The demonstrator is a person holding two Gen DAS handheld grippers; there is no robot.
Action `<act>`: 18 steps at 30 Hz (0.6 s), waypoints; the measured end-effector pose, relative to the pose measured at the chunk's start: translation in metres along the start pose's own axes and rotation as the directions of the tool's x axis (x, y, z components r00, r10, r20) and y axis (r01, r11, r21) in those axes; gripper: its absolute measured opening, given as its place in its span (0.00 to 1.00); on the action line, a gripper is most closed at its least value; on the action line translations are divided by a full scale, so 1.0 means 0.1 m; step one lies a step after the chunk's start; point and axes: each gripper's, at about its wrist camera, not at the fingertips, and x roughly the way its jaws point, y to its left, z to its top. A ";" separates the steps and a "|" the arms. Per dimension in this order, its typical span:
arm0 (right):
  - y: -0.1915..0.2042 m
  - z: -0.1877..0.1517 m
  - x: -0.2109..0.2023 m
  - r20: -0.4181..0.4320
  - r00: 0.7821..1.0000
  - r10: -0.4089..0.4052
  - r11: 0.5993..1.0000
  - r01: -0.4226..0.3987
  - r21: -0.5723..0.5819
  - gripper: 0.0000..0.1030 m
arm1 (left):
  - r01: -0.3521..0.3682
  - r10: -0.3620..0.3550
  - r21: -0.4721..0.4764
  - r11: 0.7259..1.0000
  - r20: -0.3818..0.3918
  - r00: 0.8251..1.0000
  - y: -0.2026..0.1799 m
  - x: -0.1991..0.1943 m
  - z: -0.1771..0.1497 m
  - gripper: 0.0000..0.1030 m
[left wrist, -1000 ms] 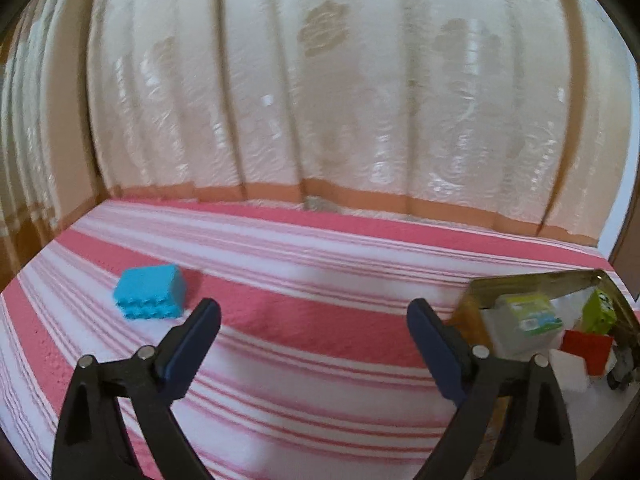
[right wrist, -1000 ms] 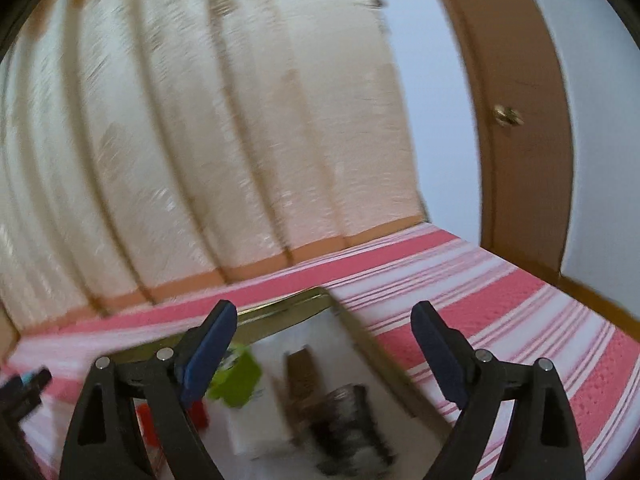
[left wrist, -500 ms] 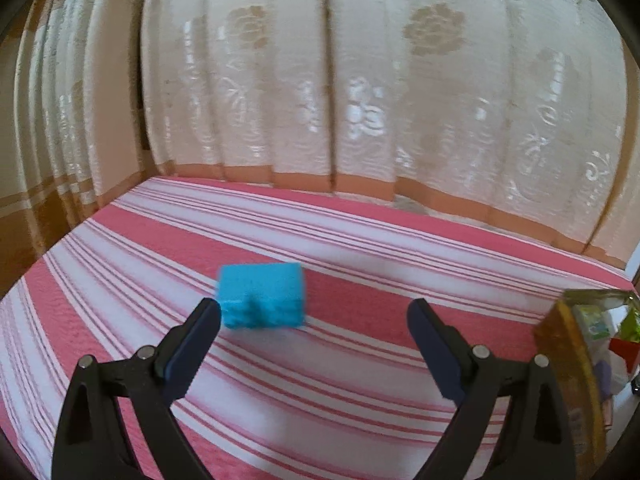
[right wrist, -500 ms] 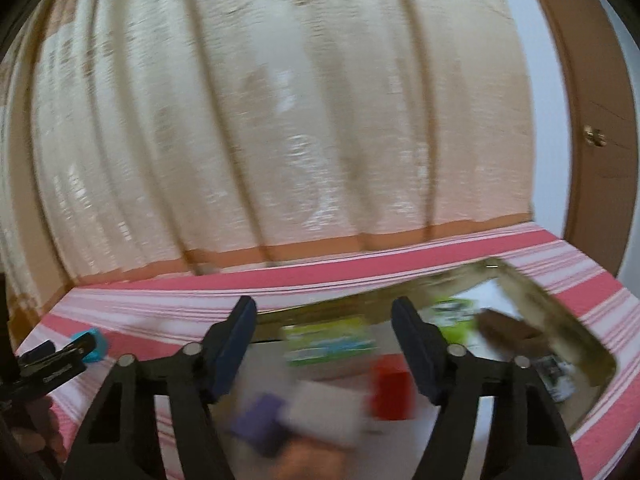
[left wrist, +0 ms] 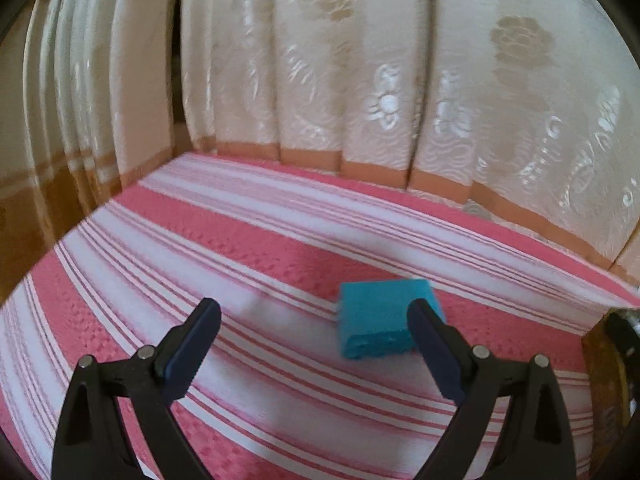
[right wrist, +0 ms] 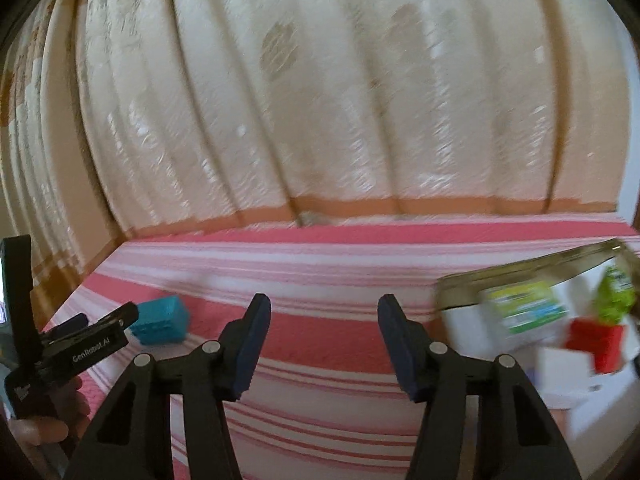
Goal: Organize rigid objects
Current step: 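Move the right gripper toward the blue Lego brick on the bed, then close the right gripper on the blue Lego brick and lift it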
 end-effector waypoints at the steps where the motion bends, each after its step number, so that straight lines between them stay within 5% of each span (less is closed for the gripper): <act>1: 0.04 -0.01 0.05 -0.012 1.000 0.007 1.000 -0.007 -0.001 0.57 | 0.001 -0.001 -0.007 1.000 -0.005 1.000 0.03 0.02 0.01 0.93; 8: 0.37 0.00 0.44 -0.110 0.985 0.129 0.991 -0.124 0.056 0.50 | 0.034 -0.044 -0.107 0.994 -0.088 0.995 0.35 0.21 0.07 0.78; 15: 0.54 -0.02 0.76 -0.202 0.924 0.323 0.938 -0.284 0.201 0.50 | 0.248 -0.295 -0.307 0.919 -0.117 0.948 0.43 0.34 0.06 0.78; 18: 0.64 -0.04 0.84 -0.229 0.909 0.348 0.929 -0.303 0.212 0.50 | 0.272 -0.326 -0.322 0.907 -0.124 0.937 0.39 0.38 0.04 0.78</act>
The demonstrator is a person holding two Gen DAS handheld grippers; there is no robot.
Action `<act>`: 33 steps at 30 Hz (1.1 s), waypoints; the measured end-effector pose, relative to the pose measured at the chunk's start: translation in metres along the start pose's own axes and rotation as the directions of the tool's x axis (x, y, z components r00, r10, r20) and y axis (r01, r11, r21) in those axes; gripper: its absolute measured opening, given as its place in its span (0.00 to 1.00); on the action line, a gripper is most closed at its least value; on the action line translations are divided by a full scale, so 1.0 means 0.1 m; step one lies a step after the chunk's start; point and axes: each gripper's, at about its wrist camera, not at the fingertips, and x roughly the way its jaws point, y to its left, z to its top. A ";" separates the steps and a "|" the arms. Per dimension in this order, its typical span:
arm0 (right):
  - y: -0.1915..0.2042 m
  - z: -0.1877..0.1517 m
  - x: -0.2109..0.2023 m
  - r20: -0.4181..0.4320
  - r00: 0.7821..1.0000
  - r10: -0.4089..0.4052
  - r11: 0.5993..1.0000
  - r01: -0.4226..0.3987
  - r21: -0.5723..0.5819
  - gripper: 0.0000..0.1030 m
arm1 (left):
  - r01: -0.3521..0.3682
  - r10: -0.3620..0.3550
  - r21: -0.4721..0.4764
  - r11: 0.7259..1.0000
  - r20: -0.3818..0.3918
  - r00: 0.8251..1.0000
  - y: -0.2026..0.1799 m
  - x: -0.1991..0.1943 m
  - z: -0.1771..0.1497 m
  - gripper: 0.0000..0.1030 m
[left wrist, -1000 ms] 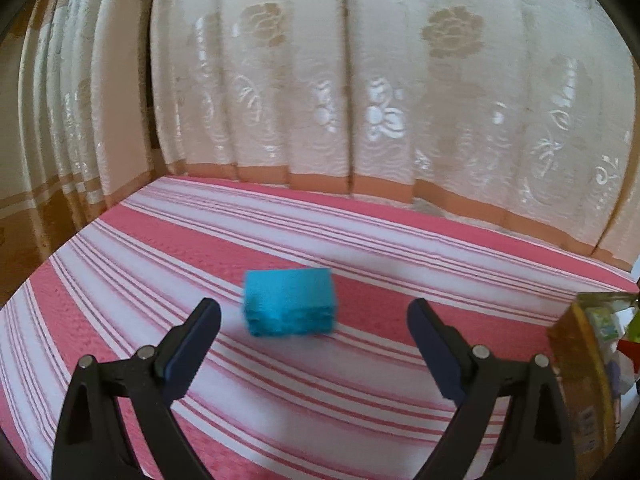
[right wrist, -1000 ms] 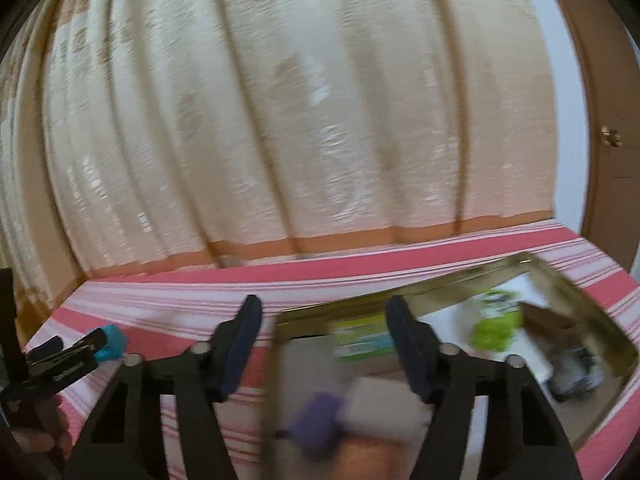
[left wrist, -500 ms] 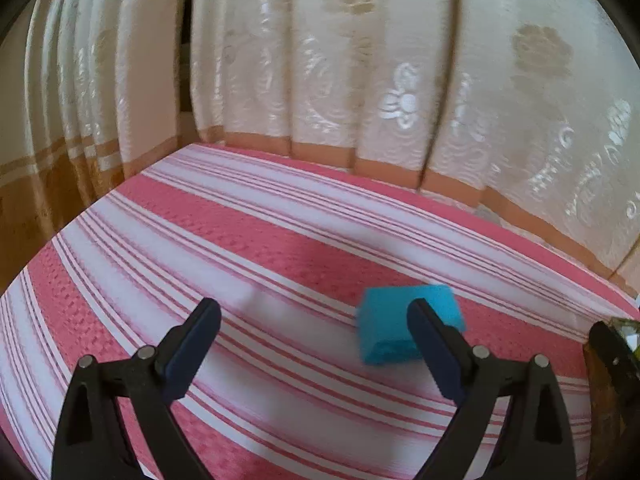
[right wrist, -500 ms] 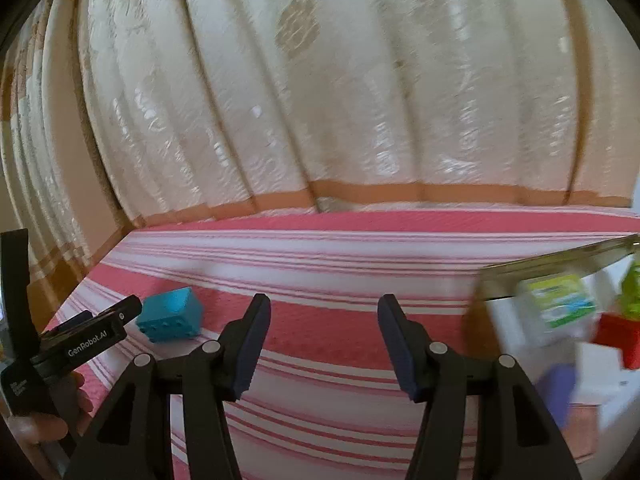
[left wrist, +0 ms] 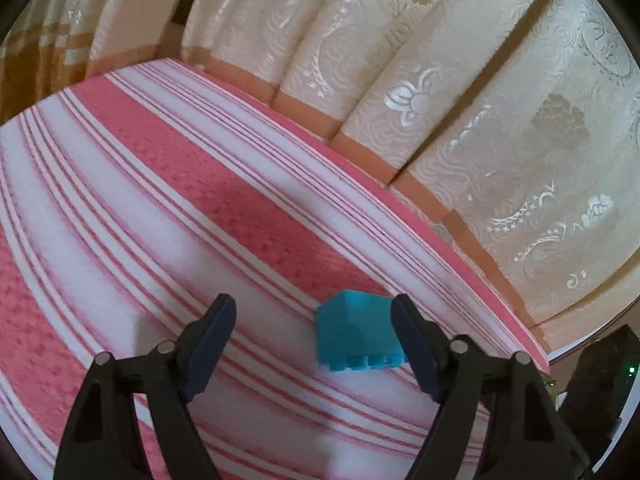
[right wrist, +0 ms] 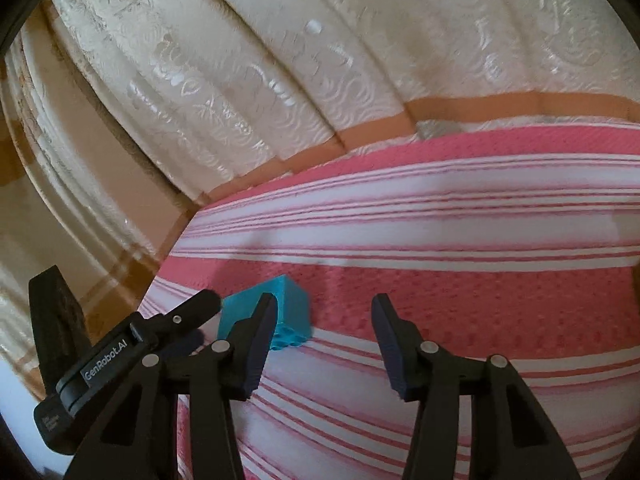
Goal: Organize rigid objects
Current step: 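Close the right gripper on the blue Lego brick and lift it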
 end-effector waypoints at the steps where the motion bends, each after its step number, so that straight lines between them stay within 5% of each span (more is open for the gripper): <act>1: 0.01 0.00 0.03 -0.005 1.000 0.000 1.000 0.000 -0.001 0.50 | -0.003 0.003 0.012 1.000 -0.004 1.000 -0.03 0.02 -0.01 0.71; 3: 0.02 0.00 0.07 -0.019 1.000 0.010 1.000 -0.009 0.004 0.46 | -0.012 0.012 0.040 0.999 -0.012 1.000 -0.07 0.05 -0.03 0.61; 9: -0.07 0.04 0.18 -0.059 0.996 0.060 0.996 -0.055 0.074 0.45 | -0.062 0.062 0.036 0.997 0.017 0.998 -0.11 0.06 -0.02 0.53; 13: -0.08 0.05 0.21 -0.071 0.993 0.095 0.991 -0.087 0.098 0.45 | -0.073 0.074 -0.028 0.997 0.055 0.996 0.00 -0.06 0.02 0.32; 25: -0.07 0.03 0.38 -0.128 0.973 0.195 0.970 -0.172 0.170 0.42 | 0.104 -0.109 -0.100 0.990 -0.042 0.993 -0.03 0.13 -0.06 0.35; 33: -0.02 0.00 0.33 -0.131 0.966 0.224 0.967 -0.204 0.151 0.34 | 0.108 -0.110 -0.083 0.991 -0.015 0.994 -0.05 0.09 -0.12 0.32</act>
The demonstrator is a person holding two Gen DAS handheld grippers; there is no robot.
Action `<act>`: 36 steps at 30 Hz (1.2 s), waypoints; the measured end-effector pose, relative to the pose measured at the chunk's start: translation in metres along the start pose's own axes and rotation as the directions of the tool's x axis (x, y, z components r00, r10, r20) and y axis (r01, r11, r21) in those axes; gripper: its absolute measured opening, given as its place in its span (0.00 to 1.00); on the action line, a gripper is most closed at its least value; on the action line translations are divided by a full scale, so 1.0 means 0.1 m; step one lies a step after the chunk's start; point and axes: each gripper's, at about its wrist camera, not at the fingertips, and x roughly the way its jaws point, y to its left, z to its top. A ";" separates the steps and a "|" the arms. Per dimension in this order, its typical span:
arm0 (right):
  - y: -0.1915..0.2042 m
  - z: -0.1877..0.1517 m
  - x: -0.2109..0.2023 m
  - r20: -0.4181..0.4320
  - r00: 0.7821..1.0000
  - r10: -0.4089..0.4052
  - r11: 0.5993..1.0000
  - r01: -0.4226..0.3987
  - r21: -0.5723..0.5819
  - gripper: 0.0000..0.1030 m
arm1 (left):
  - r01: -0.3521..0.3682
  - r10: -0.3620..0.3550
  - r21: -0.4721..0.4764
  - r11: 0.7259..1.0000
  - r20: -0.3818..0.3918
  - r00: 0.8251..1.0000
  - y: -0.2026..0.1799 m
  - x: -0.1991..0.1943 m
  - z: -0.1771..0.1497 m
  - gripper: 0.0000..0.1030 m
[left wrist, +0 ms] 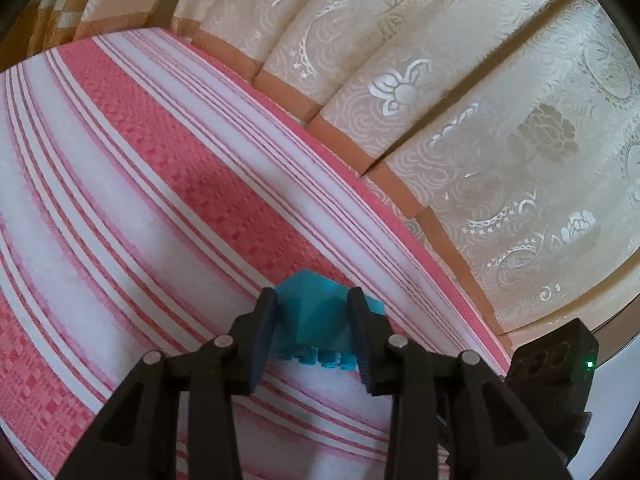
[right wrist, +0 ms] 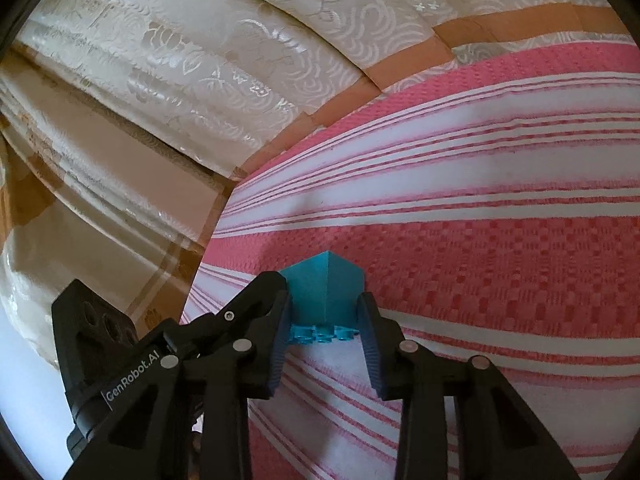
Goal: Organize rigid objects
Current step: 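Close the right gripper on the blue Lego brick and lift it, then carry the blue brick with the right gripper over the gold tin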
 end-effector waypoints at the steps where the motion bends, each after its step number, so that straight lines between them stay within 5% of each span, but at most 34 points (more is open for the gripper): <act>1: 0.02 -0.01 -0.01 0.001 1.000 0.003 1.000 -0.003 -0.008 0.34 | -0.002 0.002 0.009 1.000 0.010 1.000 -0.01 -0.02 0.00 0.32; 17: 0.18 0.00 -0.35 0.089 0.996 0.029 0.998 -0.024 -0.063 0.33 | 0.057 -0.063 0.073 0.996 0.091 0.994 -0.29 -0.28 -0.01 0.32; 36: -0.09 -0.07 -1.08 0.171 0.985 0.021 1.000 -0.017 -0.027 0.31 | 0.088 -0.100 0.160 0.983 0.066 0.993 -0.93 -0.39 -0.38 0.32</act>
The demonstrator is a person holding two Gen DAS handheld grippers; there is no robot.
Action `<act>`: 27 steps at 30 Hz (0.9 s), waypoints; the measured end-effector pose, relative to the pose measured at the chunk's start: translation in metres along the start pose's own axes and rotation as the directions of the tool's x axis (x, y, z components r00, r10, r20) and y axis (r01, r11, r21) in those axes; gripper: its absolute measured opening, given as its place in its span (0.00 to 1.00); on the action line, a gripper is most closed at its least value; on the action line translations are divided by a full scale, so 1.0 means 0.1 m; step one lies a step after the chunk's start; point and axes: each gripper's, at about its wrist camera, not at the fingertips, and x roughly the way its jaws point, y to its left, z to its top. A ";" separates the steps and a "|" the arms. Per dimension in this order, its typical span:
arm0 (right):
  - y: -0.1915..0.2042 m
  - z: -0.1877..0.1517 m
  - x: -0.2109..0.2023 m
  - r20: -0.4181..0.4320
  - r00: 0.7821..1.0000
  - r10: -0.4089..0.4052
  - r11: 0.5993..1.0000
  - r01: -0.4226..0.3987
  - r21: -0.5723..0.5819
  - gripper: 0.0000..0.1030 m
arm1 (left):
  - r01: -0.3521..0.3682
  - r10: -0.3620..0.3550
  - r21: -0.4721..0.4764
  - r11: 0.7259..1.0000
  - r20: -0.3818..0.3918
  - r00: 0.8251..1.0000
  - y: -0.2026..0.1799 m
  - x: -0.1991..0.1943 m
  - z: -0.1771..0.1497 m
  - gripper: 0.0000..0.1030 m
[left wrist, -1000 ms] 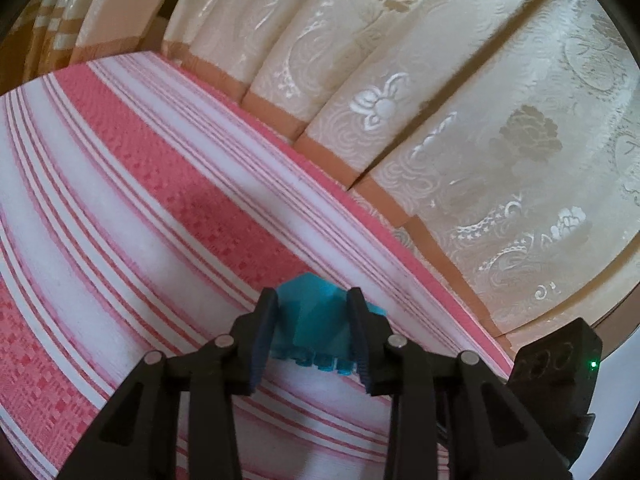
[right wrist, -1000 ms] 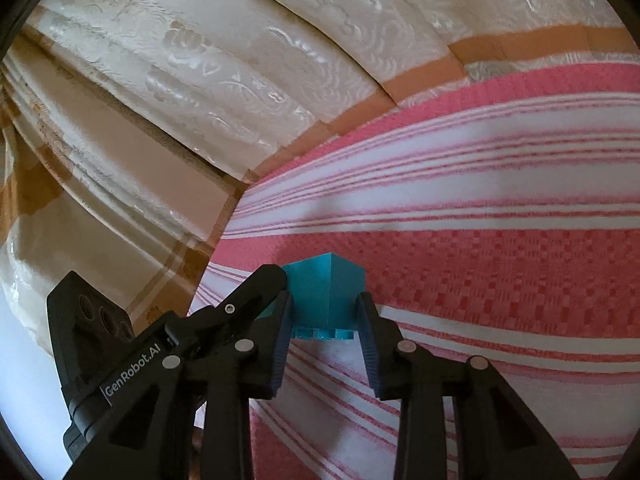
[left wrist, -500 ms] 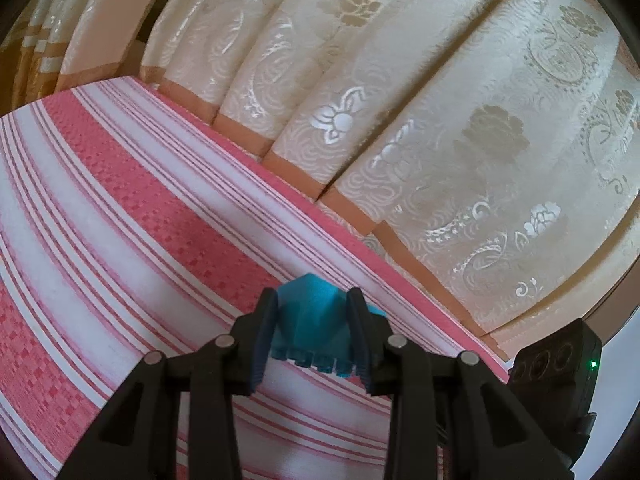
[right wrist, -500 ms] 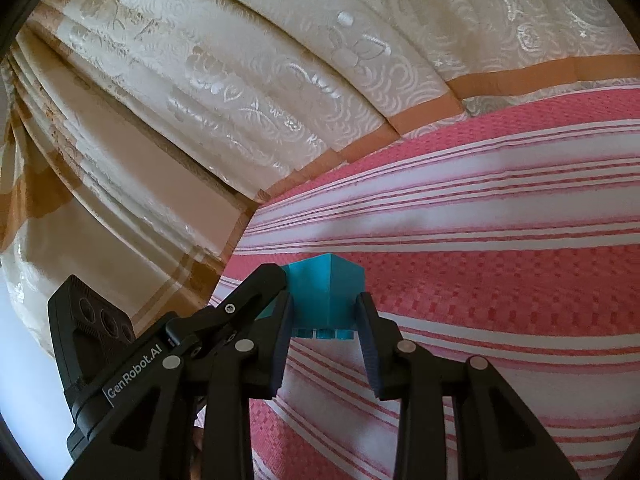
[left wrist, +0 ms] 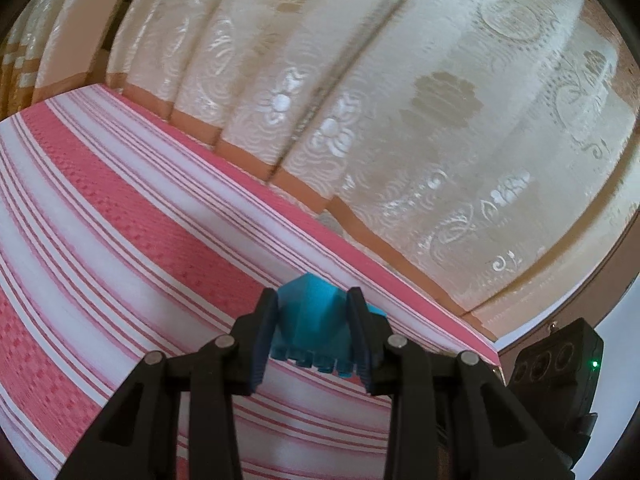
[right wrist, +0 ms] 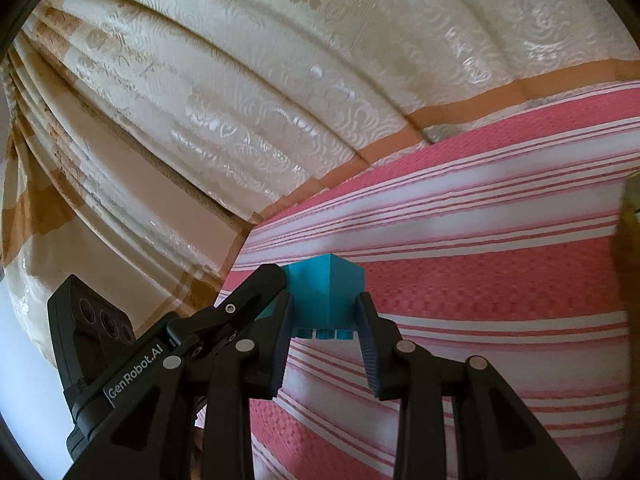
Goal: Organize rigid objects
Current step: 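Carry the blue brick with the right gripper over the gold tin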
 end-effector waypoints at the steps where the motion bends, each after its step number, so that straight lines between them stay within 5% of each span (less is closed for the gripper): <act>1: -0.02 0.01 -0.07 0.009 1.000 -0.005 1.000 0.005 -0.004 0.29 | -0.011 0.011 0.017 1.000 0.003 1.000 -0.06 -0.01 -0.02 0.32; 27: -0.74 0.04 -2.01 0.252 0.966 -0.064 0.996 0.048 0.068 0.27 | 0.116 -0.107 0.233 0.966 -0.052 0.993 -1.93 -0.01 -0.76 0.32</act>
